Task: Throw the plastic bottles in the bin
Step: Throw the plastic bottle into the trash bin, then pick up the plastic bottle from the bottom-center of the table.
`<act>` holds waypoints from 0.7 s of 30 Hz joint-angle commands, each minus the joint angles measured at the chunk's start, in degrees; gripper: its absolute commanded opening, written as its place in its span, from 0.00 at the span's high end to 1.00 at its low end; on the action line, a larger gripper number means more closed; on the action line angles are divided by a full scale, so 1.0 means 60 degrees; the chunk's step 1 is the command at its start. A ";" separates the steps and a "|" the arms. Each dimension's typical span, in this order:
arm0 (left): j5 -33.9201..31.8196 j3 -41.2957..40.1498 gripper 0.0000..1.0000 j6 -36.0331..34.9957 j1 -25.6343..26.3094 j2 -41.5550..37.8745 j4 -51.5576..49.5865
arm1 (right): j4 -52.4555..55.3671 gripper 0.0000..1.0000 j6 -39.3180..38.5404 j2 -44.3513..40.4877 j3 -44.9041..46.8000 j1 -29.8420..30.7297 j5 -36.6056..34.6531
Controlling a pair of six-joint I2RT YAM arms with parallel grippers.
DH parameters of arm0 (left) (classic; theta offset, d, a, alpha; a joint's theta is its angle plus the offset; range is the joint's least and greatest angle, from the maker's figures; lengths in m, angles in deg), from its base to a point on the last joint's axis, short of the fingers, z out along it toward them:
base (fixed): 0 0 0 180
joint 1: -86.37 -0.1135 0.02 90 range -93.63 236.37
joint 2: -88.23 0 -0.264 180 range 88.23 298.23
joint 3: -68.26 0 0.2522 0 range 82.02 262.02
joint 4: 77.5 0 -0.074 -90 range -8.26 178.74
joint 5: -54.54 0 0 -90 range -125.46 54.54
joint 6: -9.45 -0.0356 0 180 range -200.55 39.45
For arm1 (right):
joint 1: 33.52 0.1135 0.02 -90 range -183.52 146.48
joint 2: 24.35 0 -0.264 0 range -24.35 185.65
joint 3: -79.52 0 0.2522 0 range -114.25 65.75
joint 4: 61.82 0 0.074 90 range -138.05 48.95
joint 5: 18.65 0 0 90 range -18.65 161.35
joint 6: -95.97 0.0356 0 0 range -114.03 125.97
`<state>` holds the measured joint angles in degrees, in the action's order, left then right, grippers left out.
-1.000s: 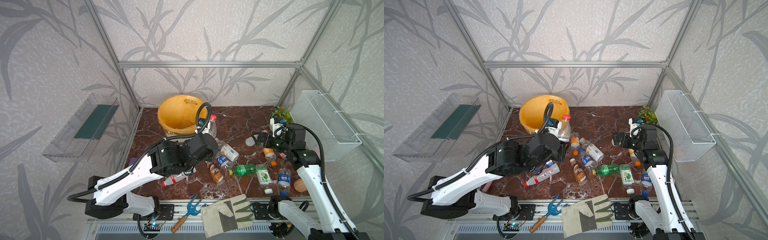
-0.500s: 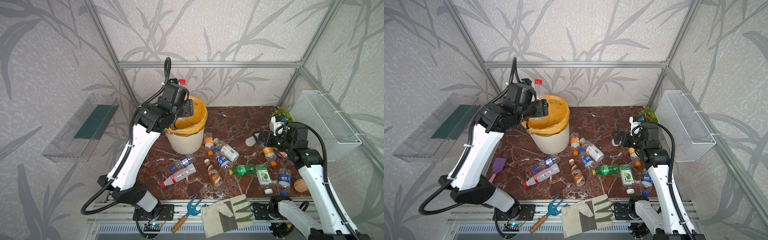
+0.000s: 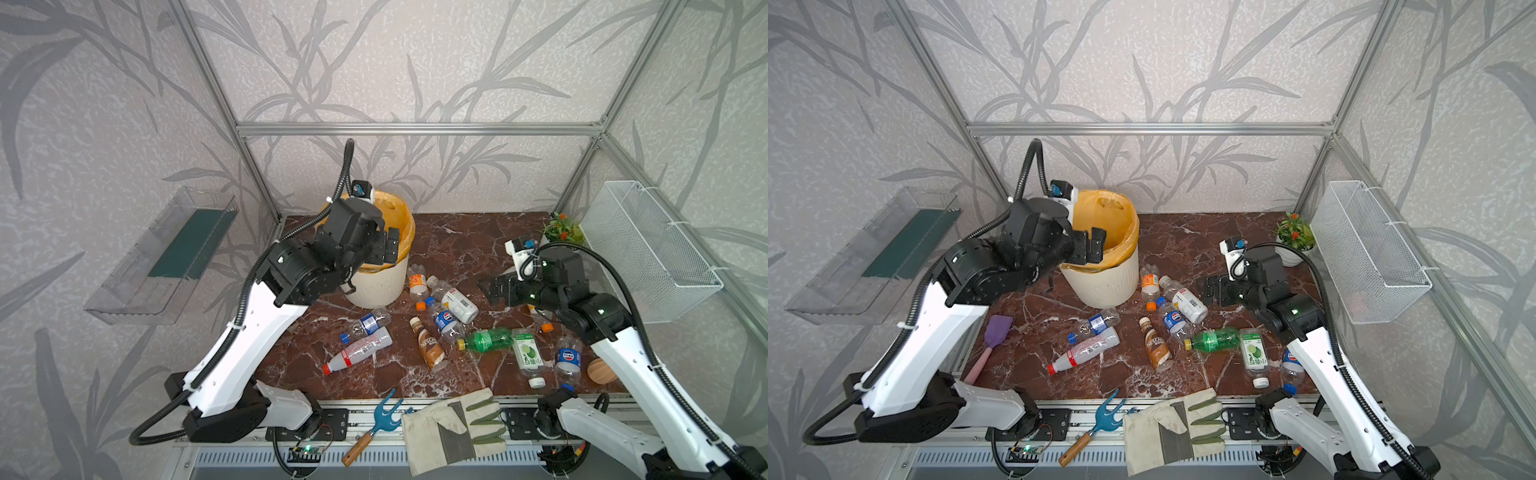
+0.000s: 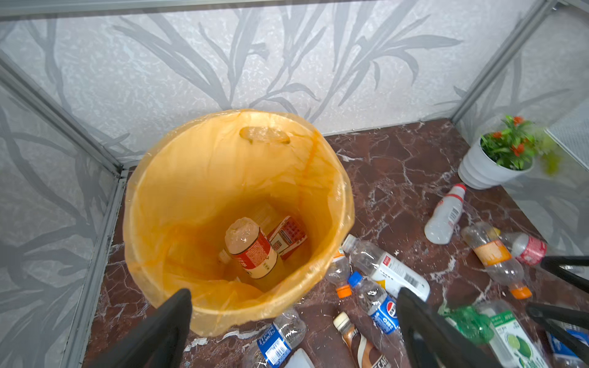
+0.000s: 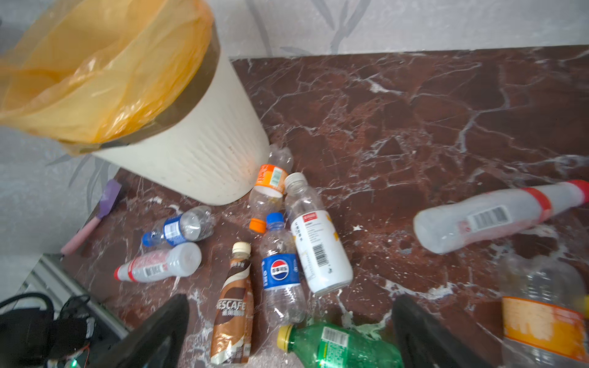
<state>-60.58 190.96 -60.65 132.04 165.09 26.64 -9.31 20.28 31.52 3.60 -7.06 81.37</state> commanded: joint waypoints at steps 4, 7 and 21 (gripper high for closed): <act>-0.1434 -0.2461 0.01 -0.0125 0.0421 -0.1845 0.1752 | 0.0229 0.01 0.1220 0.1132 0.0190 0.2973 -0.1891; -0.1464 -0.3413 0.01 -0.0241 0.0620 -0.2791 0.2376 | 0.0181 0.02 0.1737 0.1947 0.0135 0.3974 -0.2067; -0.1447 -0.5394 0.00 -0.1000 0.0916 -0.5336 0.3750 | -0.0032 0.22 0.2598 0.5563 -0.0019 0.5614 -0.1440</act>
<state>-67.40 159.43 -64.61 137.33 134.56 46.83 -9.49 35.05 62.56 5.00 25.00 71.30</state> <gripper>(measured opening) 0.995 0.789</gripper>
